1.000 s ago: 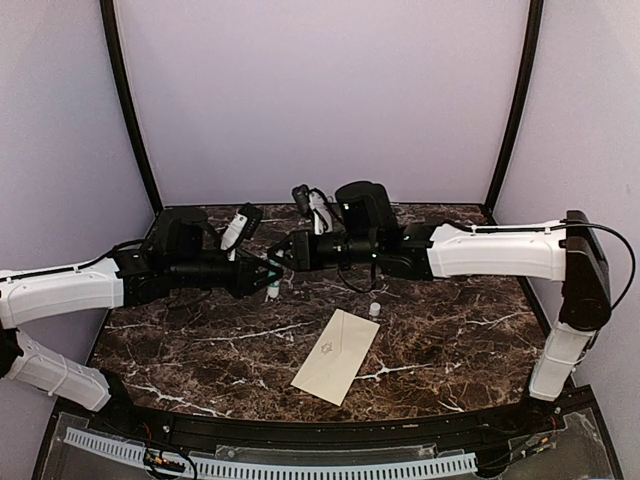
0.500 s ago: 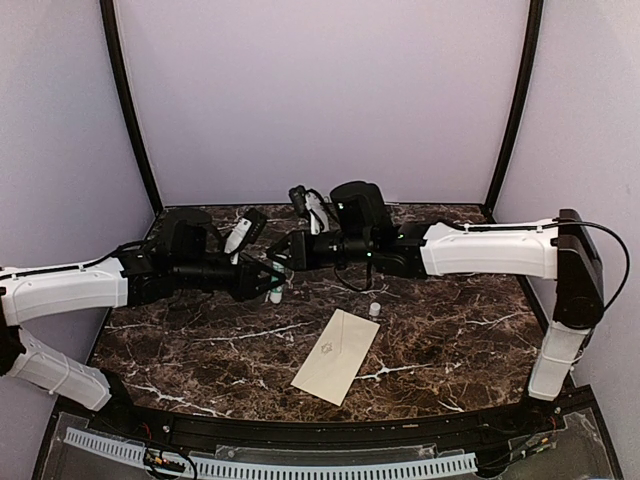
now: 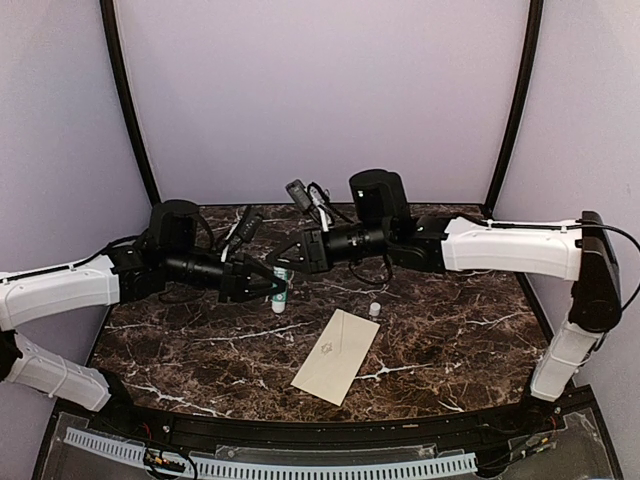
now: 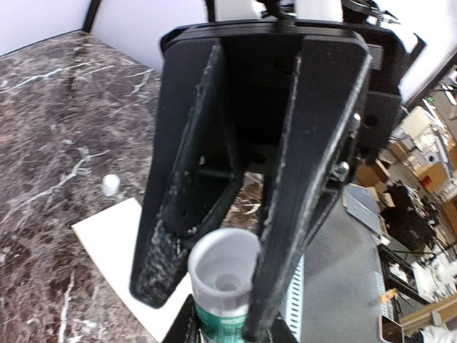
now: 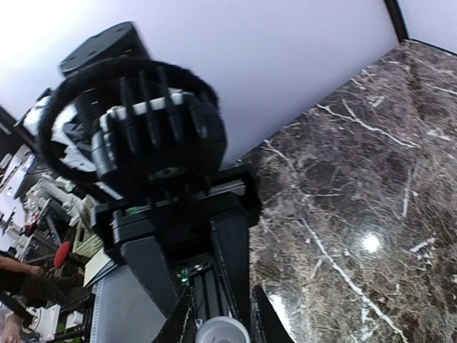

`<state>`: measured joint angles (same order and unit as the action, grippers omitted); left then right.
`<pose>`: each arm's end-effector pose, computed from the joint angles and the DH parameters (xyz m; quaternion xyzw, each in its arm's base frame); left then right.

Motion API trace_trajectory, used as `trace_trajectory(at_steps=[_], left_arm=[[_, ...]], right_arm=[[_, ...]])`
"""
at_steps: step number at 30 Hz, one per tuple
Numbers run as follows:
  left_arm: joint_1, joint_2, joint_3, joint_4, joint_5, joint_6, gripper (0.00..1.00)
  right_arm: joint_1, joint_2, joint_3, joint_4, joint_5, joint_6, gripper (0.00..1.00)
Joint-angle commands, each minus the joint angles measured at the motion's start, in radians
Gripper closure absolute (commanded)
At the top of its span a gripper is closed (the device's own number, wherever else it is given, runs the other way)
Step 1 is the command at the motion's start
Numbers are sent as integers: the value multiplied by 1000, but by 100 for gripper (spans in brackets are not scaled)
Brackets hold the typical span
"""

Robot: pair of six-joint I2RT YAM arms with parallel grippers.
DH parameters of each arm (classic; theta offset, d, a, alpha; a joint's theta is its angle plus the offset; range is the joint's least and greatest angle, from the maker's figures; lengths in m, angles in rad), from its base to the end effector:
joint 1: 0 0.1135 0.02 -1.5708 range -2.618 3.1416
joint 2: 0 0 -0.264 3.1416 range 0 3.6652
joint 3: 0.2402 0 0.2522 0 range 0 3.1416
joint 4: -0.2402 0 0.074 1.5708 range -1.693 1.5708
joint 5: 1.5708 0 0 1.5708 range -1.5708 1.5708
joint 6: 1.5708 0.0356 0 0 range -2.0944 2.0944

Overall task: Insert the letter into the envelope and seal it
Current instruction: Screw the solid glue.

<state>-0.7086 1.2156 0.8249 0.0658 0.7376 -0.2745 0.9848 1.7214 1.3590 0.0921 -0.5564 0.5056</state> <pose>0.1914 -0.1956 0.2912 0.3685 0.6945 -0.5150 0.3416 0.2113 0.3523 0.3159 -0.3431 0.7040 0.5554 0.2796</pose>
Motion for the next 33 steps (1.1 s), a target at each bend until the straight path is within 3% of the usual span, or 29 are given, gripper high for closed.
trace_trajectory(at_steps=[1, 9, 13, 15, 20, 26, 33], left_arm=[[-14, -12, 41, 58, 302, -10, 100], [-14, 7, 48, 122, 486, -74, 100], [-14, 1, 46, 108, 445, -51, 100], [-14, -8, 50, 57, 359, 0, 100], [-15, -62, 11, 20, 46, 64, 100], [-16, -99, -31, -1, -349, 40, 100], [-18, -34, -28, -23, -461, -25, 100]], right_arm=[[1, -68, -40, 200, -294, 10, 82], [3, -105, -66, 270, -463, 53, 81], [3, -124, -67, 218, -395, 16, 69], [1, -140, -68, 172, -292, -15, 55], [-17, -191, -111, 111, 15, -16, 38], [-11, -183, -119, -3, 341, 55, 41], [44, -95, -60, -23, 392, 97, 46]])
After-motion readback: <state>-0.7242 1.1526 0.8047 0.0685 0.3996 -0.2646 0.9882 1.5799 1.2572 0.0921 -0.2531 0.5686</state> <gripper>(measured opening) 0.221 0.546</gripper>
